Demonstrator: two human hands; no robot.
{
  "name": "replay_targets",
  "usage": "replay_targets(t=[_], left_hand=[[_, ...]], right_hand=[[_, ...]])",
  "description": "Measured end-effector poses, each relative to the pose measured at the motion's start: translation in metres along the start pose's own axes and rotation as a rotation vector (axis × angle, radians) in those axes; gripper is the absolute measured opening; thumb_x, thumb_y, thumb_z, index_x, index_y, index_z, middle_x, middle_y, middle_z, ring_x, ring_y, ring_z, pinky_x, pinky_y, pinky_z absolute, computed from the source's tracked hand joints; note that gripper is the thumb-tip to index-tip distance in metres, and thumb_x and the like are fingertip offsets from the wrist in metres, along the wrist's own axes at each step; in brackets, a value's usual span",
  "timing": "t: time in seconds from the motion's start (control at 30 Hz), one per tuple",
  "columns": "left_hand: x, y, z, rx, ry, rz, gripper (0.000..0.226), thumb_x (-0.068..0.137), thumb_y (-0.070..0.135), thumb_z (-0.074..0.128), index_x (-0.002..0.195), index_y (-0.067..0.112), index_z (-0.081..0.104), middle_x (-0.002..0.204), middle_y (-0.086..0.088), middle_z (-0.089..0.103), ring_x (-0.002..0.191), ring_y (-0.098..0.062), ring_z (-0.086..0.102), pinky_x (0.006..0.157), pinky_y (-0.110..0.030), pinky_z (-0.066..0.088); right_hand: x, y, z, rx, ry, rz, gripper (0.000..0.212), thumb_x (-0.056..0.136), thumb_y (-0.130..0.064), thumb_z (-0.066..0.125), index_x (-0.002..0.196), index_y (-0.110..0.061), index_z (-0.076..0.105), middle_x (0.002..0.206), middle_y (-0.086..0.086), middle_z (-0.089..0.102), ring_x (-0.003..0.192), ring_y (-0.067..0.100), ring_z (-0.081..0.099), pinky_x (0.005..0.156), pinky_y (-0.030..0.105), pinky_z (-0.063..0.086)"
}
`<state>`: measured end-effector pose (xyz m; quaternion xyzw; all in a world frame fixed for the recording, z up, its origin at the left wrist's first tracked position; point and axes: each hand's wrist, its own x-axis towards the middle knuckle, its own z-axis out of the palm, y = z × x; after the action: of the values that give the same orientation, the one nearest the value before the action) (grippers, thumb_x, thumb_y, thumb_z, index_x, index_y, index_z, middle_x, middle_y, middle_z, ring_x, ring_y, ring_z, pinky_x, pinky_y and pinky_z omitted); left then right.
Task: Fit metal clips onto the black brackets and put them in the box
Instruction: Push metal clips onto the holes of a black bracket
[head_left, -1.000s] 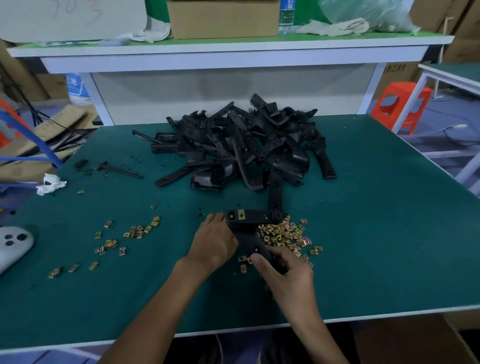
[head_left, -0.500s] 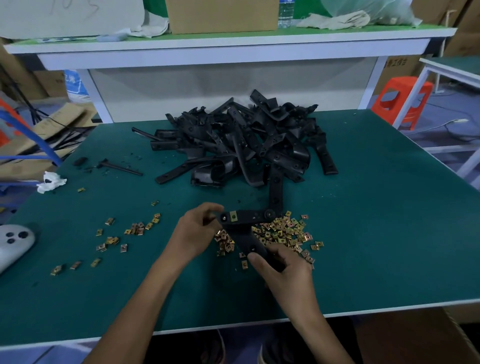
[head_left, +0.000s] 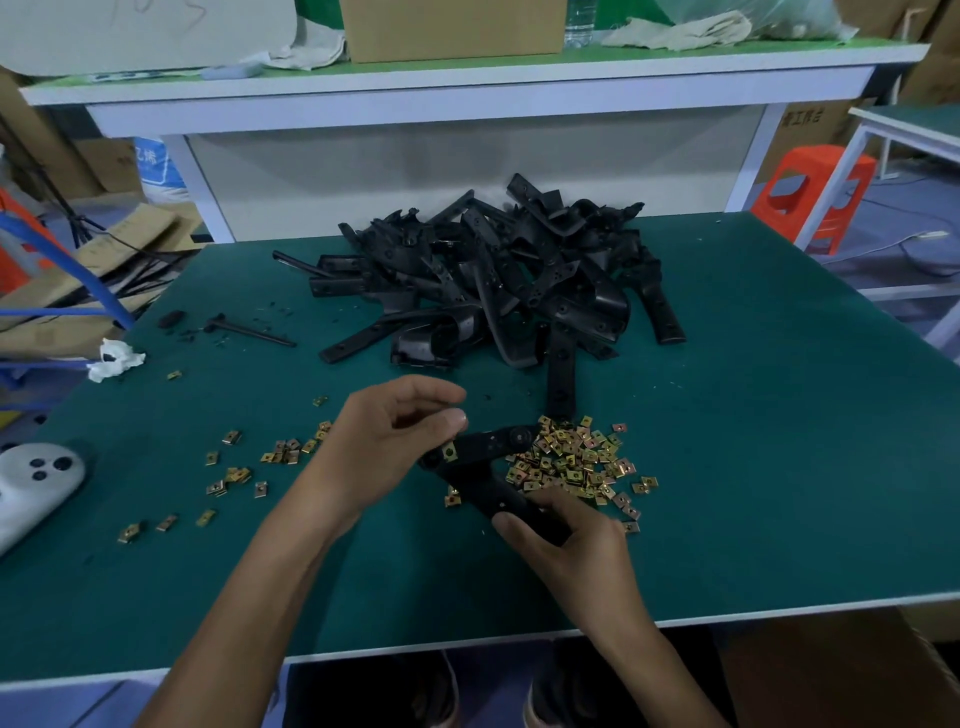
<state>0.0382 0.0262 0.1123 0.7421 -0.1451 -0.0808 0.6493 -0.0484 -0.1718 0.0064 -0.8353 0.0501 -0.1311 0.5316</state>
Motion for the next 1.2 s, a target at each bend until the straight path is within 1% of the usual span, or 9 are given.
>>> replay_targets(t=[0.17, 0.27, 0.33, 0.5, 0.7, 0.83, 0.97, 1.1, 1.2], left_hand=[[0.007, 0.000, 0.006, 0.183, 0.001, 0.050, 0.010, 0.089, 0.019, 0.075, 0.092, 0.028, 0.078, 0.087, 0.004, 0.076, 0.083, -0.006, 0.070, 0.075, -0.015, 0.052], [0.009, -0.001, 0.007, 0.188, 0.017, 0.051, 0.005, 0.083, 0.032, 0.077, 0.088, 0.031, 0.079, 0.086, 0.006, 0.076, 0.080, -0.004, 0.068, 0.072, -0.014, 0.051], [0.009, -0.001, 0.006, 0.143, 0.007, 0.006, 0.017, 0.075, 0.042, 0.078, 0.089, 0.033, 0.079, 0.086, 0.004, 0.076, 0.079, -0.007, 0.068, 0.073, -0.017, 0.053], [0.011, -0.002, 0.002, 0.141, -0.076, -0.010, 0.019, 0.092, 0.019, 0.071, 0.095, 0.036, 0.078, 0.086, 0.013, 0.071, 0.081, -0.001, 0.062, 0.072, -0.015, 0.049], [0.010, 0.001, 0.005, 0.179, -0.121, -0.093, 0.019, 0.094, 0.018, 0.069, 0.094, 0.035, 0.079, 0.094, 0.003, 0.078, 0.090, -0.010, 0.071, 0.085, -0.026, 0.053], [0.011, 0.002, 0.005, 0.219, -0.129, -0.093, 0.021, 0.093, 0.021, 0.070, 0.095, 0.039, 0.079, 0.093, 0.007, 0.078, 0.090, -0.009, 0.072, 0.085, -0.027, 0.054], [0.012, 0.001, 0.003, 0.336, -0.139, -0.049, 0.022, 0.093, 0.025, 0.070, 0.094, 0.045, 0.078, 0.091, 0.015, 0.077, 0.089, -0.001, 0.071, 0.081, -0.023, 0.051], [0.014, 0.000, -0.002, 0.444, -0.101, -0.070, 0.017, 0.091, 0.029, 0.071, 0.092, 0.045, 0.078, 0.088, 0.016, 0.077, 0.088, -0.002, 0.071, 0.087, -0.034, 0.058], [0.011, 0.003, 0.000, 0.417, -0.119, -0.082, 0.019, 0.092, 0.027, 0.071, 0.092, 0.044, 0.078, 0.090, 0.016, 0.077, 0.090, -0.002, 0.071, 0.091, -0.035, 0.057]], right_hand=[[0.000, -0.002, 0.000, -0.006, -0.001, -0.025, 0.022, 0.081, -0.042, 0.084, 0.094, -0.026, 0.078, 0.076, -0.019, 0.071, 0.067, -0.001, 0.065, 0.054, 0.019, 0.045], [0.000, -0.002, 0.000, -0.023, 0.008, -0.023, 0.023, 0.080, -0.045, 0.083, 0.093, -0.027, 0.077, 0.073, -0.018, 0.070, 0.065, 0.001, 0.064, 0.052, 0.018, 0.043], [0.000, -0.001, 0.000, -0.031, 0.006, -0.015, 0.024, 0.080, -0.047, 0.082, 0.094, -0.028, 0.077, 0.070, -0.017, 0.068, 0.063, 0.002, 0.062, 0.052, 0.019, 0.041], [0.000, -0.001, 0.000, -0.038, 0.005, -0.014, 0.026, 0.080, -0.049, 0.081, 0.095, -0.028, 0.077, 0.068, -0.016, 0.067, 0.060, 0.002, 0.060, 0.051, 0.017, 0.039], [0.000, -0.003, 0.000, -0.046, -0.007, -0.012, 0.026, 0.080, -0.048, 0.082, 0.095, -0.027, 0.077, 0.068, -0.014, 0.068, 0.061, 0.003, 0.061, 0.052, 0.021, 0.042], [0.000, -0.003, -0.001, -0.031, -0.020, -0.012, 0.027, 0.081, -0.047, 0.082, 0.097, -0.025, 0.078, 0.068, -0.011, 0.069, 0.060, 0.003, 0.061, 0.051, 0.021, 0.042], [0.000, -0.002, 0.000, -0.002, -0.050, -0.030, 0.030, 0.082, -0.058, 0.074, 0.095, -0.031, 0.075, 0.066, -0.007, 0.066, 0.058, 0.009, 0.058, 0.053, 0.031, 0.044], [0.000, -0.001, 0.001, -0.028, -0.063, -0.059, 0.021, 0.082, -0.062, 0.066, 0.091, -0.043, 0.067, 0.060, -0.015, 0.056, 0.052, 0.001, 0.048, 0.048, 0.019, 0.034], [0.001, -0.001, 0.001, -0.007, -0.058, -0.049, 0.024, 0.081, -0.064, 0.066, 0.094, -0.043, 0.067, 0.061, -0.015, 0.057, 0.053, 0.001, 0.049, 0.048, 0.020, 0.034]])
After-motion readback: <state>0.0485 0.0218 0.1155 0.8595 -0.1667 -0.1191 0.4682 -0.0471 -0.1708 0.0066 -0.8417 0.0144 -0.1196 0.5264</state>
